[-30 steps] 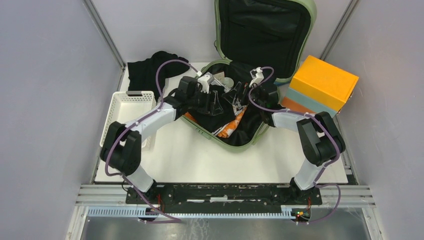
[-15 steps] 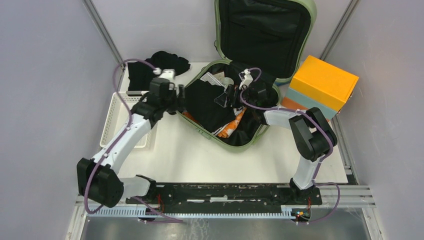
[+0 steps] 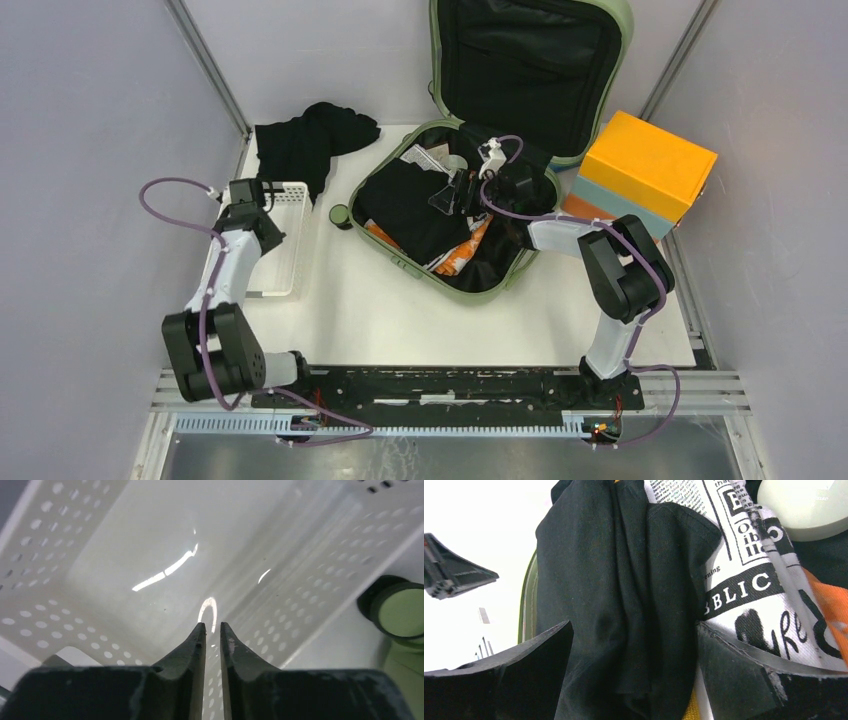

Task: Open, take out, and arrange the luggage
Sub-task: Adjust the bin at the center of the board.

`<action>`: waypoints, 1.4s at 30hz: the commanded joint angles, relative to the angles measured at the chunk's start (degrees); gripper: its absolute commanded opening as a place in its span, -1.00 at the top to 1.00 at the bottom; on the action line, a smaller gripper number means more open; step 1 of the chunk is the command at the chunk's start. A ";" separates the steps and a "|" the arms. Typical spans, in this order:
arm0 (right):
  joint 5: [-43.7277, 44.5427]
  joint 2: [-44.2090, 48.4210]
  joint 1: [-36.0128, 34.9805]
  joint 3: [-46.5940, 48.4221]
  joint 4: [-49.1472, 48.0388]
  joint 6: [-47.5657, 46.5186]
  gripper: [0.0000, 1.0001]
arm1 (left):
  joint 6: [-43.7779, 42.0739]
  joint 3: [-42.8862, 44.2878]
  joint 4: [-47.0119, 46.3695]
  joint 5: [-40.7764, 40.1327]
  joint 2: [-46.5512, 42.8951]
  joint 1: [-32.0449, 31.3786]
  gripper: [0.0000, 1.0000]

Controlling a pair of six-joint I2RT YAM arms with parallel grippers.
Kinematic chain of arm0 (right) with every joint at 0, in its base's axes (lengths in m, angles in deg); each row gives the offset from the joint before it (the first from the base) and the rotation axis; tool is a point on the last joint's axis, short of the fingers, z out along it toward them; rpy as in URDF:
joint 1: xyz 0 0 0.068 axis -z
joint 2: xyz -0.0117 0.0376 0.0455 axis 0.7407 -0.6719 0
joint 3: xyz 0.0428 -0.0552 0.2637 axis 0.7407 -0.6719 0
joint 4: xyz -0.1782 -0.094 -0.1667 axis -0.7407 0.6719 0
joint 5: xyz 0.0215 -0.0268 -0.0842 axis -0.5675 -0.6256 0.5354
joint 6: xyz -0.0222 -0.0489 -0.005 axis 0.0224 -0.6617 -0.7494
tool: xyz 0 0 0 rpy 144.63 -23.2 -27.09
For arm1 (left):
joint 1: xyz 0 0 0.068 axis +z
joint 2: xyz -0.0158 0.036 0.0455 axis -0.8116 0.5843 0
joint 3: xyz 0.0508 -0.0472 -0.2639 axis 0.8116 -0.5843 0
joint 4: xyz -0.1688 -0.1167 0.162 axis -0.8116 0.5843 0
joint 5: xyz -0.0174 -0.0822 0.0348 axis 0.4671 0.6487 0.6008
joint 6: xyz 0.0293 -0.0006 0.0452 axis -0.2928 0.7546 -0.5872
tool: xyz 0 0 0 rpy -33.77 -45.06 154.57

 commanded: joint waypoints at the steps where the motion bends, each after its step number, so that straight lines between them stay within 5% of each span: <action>1: -0.77 0.40 -0.21 -0.62 -3.14 -0.76 -0.94 | 8.51 -0.12 4.75 -0.29 5.44 0.93 0.60; 11: -1.94 0.76 0.07 -0.98 -4.59 -0.14 -0.94 | 11.83 -10.55 -1.90 24.13 5.06 -0.12 0.67; 20: -4.17 0.64 -0.04 -1.88 -6.30 2.31 -0.74 | 16.19 -8.70 -2.87 25.79 5.34 -12.00 0.66; 29: -3.40 -0.03 -1.07 1.82 3.23 -2.36 -0.77 | 17.03 -9.42 -4.99 29.00 5.17 -15.70 0.63; 33: -3.84 0.30 -1.47 1.34 2.33 -1.78 -0.39 | 14.88 -8.38 -2.98 29.40 1.57 -16.02 0.50; 38: -4.01 2.61 -1.27 -1.06 -2.45 1.18 0.28 | 9.72 -4.41 3.00 22.51 -8.02 -16.02 0.03; 42: -6.28 3.72 0.39 -3.97 -12.26 8.74 0.67 | 8.22 -3.46 1.08 27.40 -15.27 -16.02 -0.33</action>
